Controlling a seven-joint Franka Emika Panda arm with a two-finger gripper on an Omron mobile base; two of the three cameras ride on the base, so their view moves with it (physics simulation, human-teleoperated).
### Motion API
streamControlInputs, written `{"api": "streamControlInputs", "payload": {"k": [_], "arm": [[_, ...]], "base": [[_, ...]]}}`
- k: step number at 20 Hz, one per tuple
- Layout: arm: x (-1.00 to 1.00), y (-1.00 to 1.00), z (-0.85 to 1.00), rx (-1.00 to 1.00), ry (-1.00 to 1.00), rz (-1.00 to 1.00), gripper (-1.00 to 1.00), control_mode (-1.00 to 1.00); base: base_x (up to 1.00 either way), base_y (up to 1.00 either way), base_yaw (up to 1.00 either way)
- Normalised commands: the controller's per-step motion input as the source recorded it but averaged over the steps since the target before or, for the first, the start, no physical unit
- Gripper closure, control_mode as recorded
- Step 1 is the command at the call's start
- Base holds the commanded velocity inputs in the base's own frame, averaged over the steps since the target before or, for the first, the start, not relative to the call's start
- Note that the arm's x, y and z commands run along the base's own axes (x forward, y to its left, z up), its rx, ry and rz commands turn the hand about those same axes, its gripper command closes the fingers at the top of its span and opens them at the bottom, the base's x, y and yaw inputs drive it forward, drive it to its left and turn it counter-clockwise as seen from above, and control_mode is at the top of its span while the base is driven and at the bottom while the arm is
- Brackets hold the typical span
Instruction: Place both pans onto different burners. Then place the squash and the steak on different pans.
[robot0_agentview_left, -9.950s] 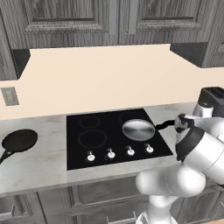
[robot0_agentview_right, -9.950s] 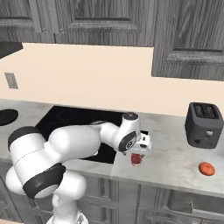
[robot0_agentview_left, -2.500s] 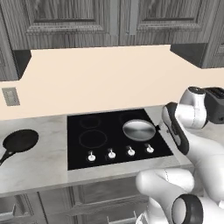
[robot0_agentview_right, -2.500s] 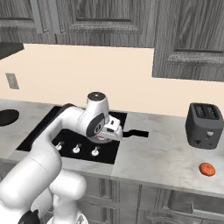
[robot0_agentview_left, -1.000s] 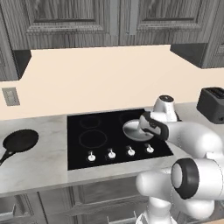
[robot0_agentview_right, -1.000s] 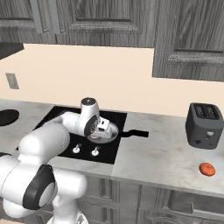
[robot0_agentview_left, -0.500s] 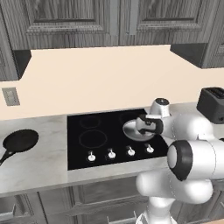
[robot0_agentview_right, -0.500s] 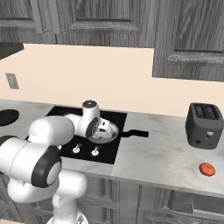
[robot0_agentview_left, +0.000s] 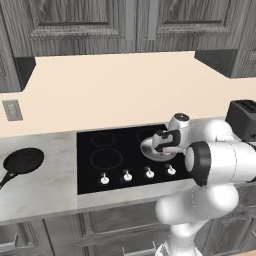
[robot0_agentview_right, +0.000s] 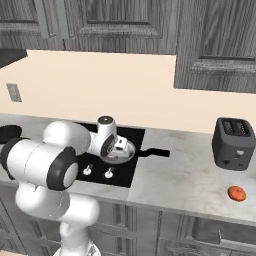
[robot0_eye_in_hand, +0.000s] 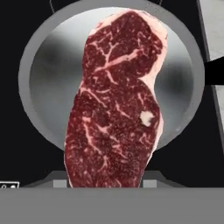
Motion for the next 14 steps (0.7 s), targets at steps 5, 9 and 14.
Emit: {"api": "streamControlInputs", "payload": {"k": [5, 9, 14], "arm": [[0.2, 0.0, -0.23, 0.0, 0.0, 0.01, 1.0, -1.0], [0.19, 0.0, -0.18, 0.0, 0.0, 0.01, 1.0, -1.0], [0.12, 0.0, -0.13, 0.0, 0.0, 0.02, 1.0, -1.0]], "base": [[0.0, 0.0, 0.0], [0.0, 0.0, 0.0], [0.0, 0.0, 0.0]]}}
